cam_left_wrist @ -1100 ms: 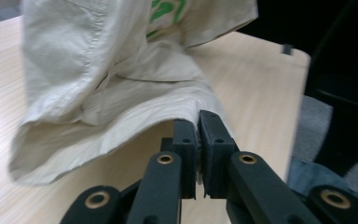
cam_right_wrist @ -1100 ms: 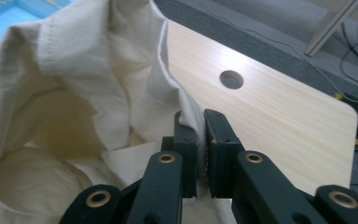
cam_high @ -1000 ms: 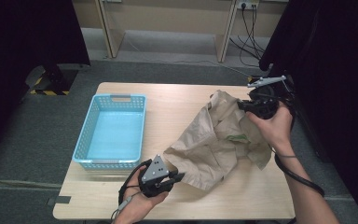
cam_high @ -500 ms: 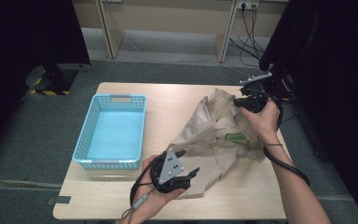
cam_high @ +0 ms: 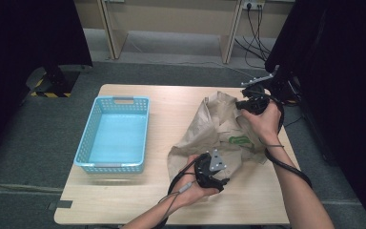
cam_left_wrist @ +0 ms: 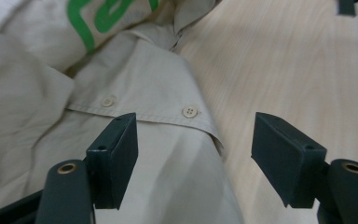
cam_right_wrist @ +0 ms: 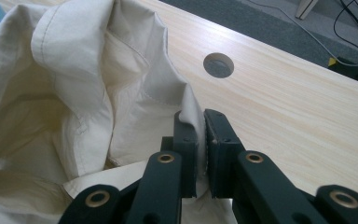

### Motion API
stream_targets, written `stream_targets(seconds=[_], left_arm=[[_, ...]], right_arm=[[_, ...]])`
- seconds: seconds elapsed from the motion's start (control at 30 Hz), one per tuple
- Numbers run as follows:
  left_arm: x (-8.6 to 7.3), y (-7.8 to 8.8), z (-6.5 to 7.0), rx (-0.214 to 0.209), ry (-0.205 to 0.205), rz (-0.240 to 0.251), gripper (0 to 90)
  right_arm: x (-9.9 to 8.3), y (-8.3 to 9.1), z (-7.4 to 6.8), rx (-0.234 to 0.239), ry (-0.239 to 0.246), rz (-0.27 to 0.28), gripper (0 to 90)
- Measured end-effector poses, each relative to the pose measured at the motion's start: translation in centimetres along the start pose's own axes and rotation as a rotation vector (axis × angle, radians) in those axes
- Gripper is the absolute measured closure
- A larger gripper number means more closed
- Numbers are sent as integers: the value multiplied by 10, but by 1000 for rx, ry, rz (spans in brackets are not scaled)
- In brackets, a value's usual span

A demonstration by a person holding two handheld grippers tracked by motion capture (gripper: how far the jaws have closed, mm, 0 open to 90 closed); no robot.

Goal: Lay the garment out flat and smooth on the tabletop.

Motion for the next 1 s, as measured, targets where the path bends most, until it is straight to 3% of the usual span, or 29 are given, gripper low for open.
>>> stream_targets(seconds=[0.27,0.47,0.77,1.0], left_arm=[[1,-30,0,11,-4,-42,299],[-4,-41,-1,28,-64,-80,342],[-6,-46,-6,7,-51,-103,519],[-5,-44,-7,10,-56,-108,718]], right_arm=[[-1,-2,0,2,-5,-5,843],[-2,-3,0,4,-7,-8,841],[-5,-5,0,10,-15,-13,838],[-5,-6,2,14,-22,-14,837]])
Point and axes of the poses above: each handheld gripper's, and its own axes: y roughly backward along the jaws, x roughly out of its top, z roughly to its right, the point moved 6 cm from there along -y, roughly forward along the jaws, and after that the axes turned 12 degrees about y, right-handed, at the moved point
